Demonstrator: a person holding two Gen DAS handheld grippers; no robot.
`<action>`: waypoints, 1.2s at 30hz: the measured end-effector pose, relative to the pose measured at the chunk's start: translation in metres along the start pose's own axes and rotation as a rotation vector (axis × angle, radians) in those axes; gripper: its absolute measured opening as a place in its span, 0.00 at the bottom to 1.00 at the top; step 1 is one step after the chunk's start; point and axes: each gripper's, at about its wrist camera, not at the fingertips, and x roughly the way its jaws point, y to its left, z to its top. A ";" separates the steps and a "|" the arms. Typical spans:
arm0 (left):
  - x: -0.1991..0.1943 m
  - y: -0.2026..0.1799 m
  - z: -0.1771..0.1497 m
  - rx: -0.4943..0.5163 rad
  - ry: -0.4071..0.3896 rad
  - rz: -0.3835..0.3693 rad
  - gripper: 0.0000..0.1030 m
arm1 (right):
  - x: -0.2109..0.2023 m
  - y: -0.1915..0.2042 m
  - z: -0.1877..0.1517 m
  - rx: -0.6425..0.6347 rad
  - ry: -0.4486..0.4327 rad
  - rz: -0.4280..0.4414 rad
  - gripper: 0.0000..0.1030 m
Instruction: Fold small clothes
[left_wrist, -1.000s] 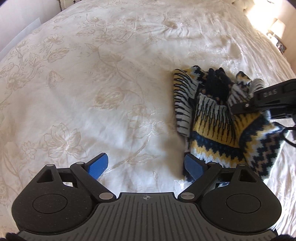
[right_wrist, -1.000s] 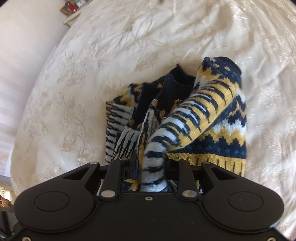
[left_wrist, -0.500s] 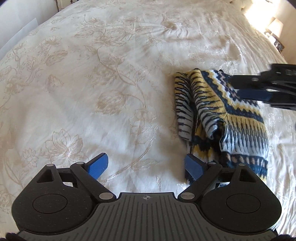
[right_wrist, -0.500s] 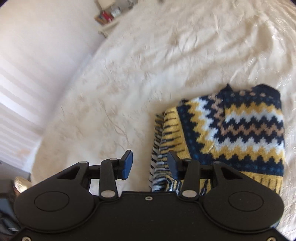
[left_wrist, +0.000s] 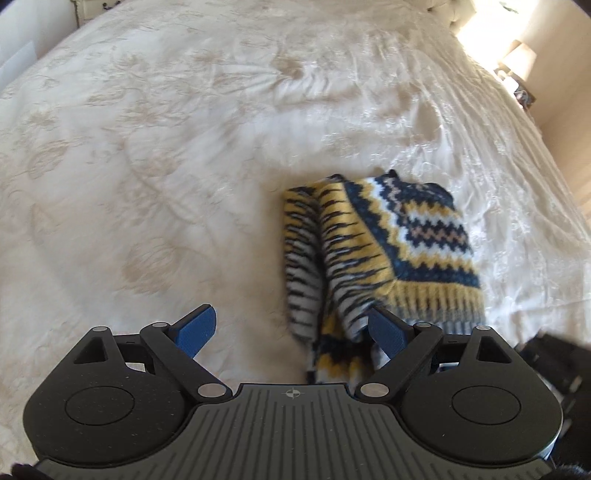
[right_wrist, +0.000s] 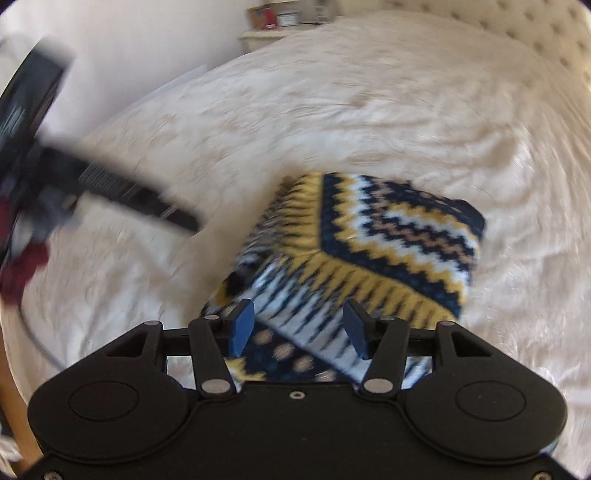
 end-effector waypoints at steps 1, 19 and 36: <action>0.003 -0.003 0.004 -0.003 0.008 -0.020 0.88 | 0.002 0.013 -0.003 -0.045 -0.005 -0.002 0.60; 0.097 -0.028 0.053 -0.060 0.154 -0.117 0.62 | 0.041 0.060 -0.027 -0.393 0.003 -0.153 0.63; 0.031 -0.036 0.052 0.059 -0.071 -0.112 0.10 | -0.006 0.057 -0.010 -0.213 -0.119 -0.049 0.12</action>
